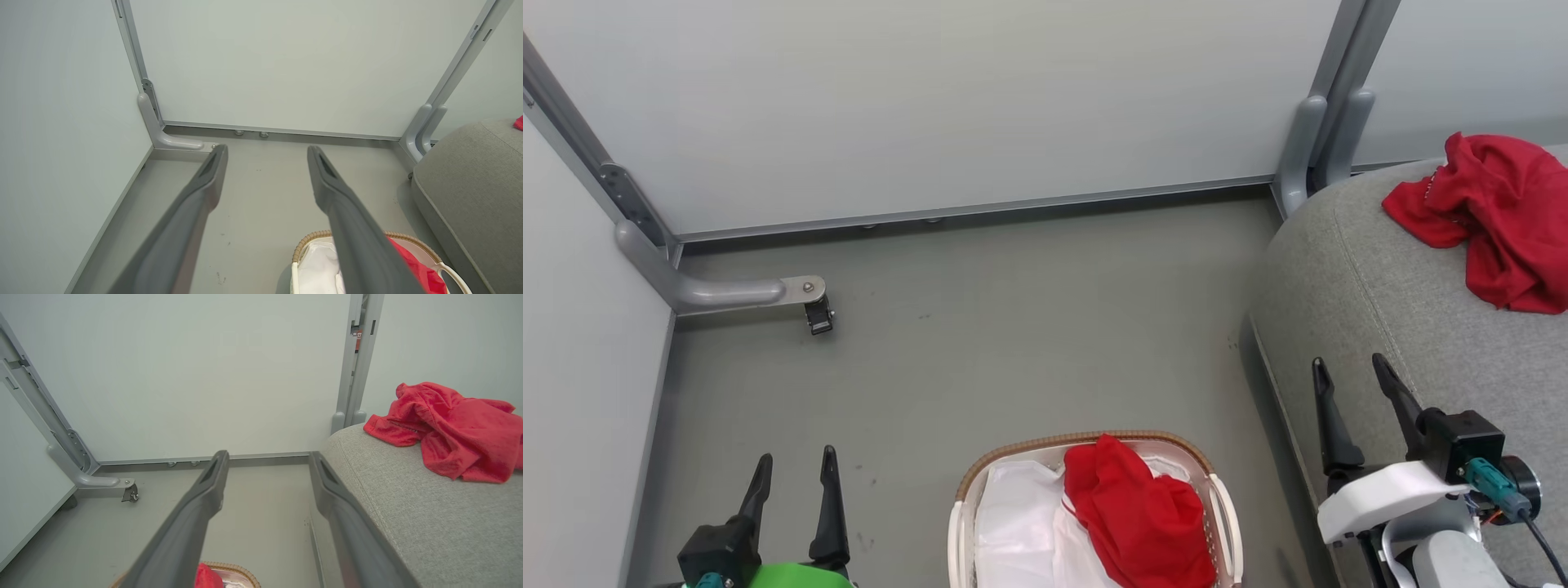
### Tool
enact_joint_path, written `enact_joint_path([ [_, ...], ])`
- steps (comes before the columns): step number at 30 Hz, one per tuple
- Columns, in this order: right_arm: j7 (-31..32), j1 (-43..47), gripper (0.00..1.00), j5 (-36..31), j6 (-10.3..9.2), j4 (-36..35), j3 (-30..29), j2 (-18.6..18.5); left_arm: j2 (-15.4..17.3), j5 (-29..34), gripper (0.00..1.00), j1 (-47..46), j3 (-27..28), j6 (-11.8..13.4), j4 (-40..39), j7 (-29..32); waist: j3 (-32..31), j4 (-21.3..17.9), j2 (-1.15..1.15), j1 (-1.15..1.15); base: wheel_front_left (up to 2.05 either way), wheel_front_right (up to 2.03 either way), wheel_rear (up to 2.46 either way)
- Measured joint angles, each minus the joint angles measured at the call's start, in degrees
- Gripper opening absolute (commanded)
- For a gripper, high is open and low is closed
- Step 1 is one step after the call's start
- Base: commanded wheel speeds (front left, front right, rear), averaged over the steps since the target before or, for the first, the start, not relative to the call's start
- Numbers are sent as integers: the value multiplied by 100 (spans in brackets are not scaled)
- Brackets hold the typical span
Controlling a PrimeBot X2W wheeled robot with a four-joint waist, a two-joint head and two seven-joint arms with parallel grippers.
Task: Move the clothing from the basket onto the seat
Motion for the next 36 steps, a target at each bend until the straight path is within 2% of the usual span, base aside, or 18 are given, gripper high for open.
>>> enact_joint_path([
  [10,0,32,100,136,0,64,222,-2,-18,32,100,-22,92,-66,79,0,-3,-52,0,0,0,0,0],
  [30,0,26,100,125,0,55,267,-2,-24,-1,100,-41,33,-81,49,-1,2,-46,0,0,0,0,0],
  [36,0,23,100,-10,0,26,243,-1,-27,275,100,-205,-270,-142,109,-1,100,-34,0,0,0,0,0],
])
